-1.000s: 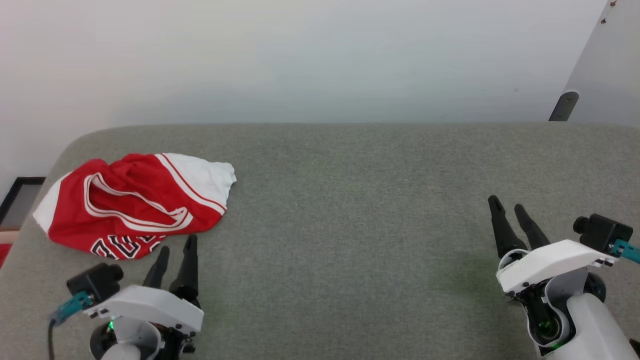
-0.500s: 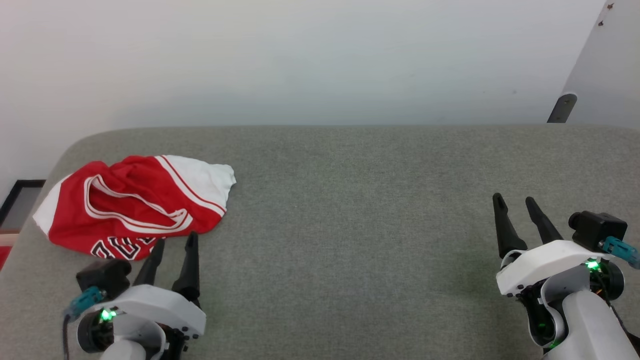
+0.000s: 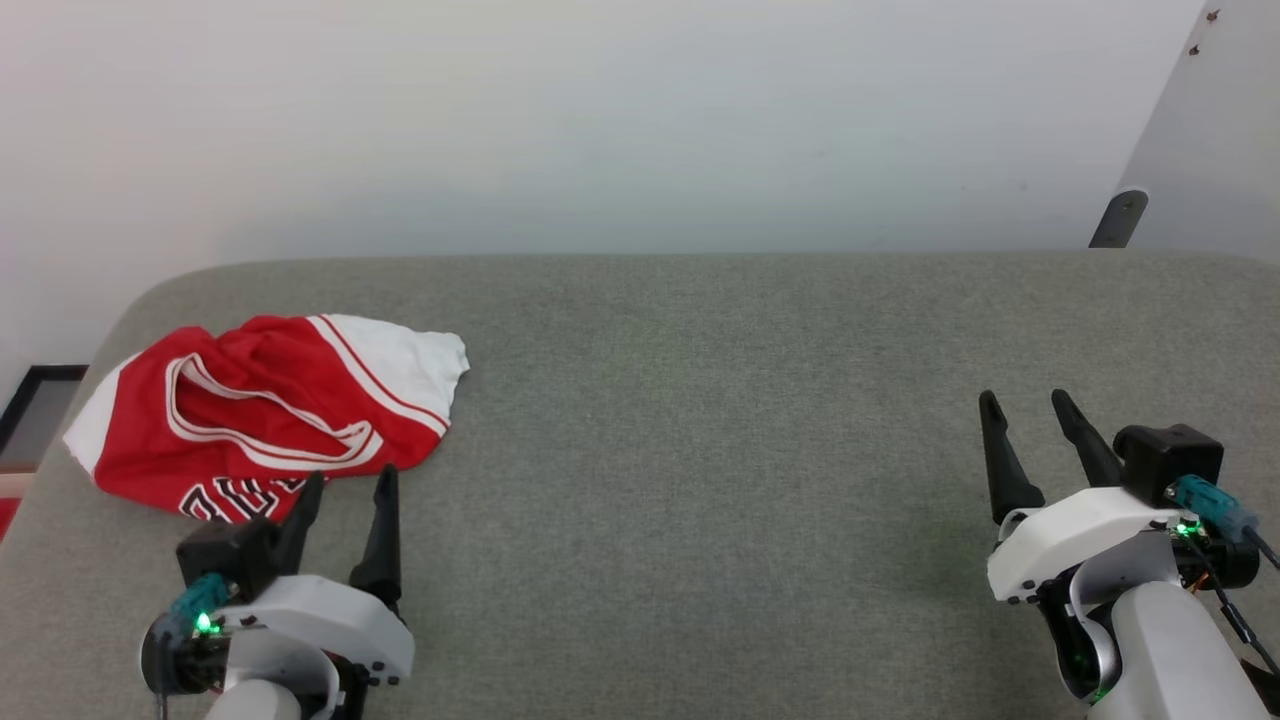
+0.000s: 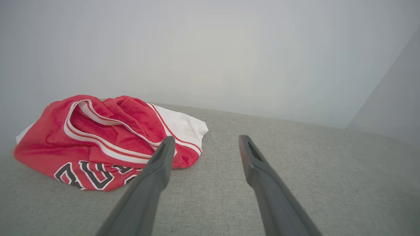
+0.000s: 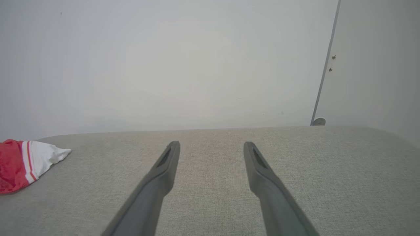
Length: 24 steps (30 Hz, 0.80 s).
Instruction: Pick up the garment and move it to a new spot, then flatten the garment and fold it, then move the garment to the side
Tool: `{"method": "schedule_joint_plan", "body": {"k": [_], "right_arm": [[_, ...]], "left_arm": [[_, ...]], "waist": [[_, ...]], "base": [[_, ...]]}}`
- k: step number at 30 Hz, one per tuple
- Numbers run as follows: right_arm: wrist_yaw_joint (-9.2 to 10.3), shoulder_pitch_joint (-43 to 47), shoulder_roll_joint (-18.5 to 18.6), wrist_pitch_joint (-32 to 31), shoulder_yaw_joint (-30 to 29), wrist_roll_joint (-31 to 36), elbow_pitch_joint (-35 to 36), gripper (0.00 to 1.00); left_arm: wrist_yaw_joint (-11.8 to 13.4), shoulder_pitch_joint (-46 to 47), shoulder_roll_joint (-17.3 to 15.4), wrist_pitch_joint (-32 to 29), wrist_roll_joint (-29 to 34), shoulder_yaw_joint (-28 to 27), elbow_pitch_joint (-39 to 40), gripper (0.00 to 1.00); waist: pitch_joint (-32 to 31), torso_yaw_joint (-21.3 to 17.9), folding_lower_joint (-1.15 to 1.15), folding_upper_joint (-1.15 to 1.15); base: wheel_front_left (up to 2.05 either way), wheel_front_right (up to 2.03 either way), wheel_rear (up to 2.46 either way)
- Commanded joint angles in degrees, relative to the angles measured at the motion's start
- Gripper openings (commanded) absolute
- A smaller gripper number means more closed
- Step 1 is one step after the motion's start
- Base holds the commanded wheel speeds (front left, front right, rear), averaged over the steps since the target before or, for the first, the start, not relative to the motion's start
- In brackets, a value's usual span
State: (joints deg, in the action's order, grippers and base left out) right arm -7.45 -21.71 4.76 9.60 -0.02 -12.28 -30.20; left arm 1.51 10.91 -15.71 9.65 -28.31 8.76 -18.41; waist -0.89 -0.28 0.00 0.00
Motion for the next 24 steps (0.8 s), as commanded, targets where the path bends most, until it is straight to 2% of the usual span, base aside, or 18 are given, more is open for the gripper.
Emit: {"method": "schedule_joint_plan", "body": {"k": [1,13,24], "right_arm": [[-0.04,-1.40,-0.17,0.62,-0.26,1.99,-0.04,1.00],[-0.04,-0.84,-0.86,2.13,-2.29,6.98,-0.84,1.00],[-0.05,0.73,-1.15,3.46,-3.78,8.12,-1.20,1.00]], "left_arm": [[0.16,1.07,-0.41,0.54,1.25,0.00,0.09,1.00],[-0.62,1.41,-0.18,2.07,5.78,-0.28,-1.94,1.00],[-1.36,1.89,0.36,3.36,8.67,-1.23,-4.69,1.00]], "waist": [[0.00,-0.02,0.00,0.00],[-0.32,-0.37,0.00,0.00],[-0.50,-0.55,0.00,0.00]], "base": [[0.00,0.00,0.00],[0.00,0.00,0.00],[0.00,0.00,0.00]]}}
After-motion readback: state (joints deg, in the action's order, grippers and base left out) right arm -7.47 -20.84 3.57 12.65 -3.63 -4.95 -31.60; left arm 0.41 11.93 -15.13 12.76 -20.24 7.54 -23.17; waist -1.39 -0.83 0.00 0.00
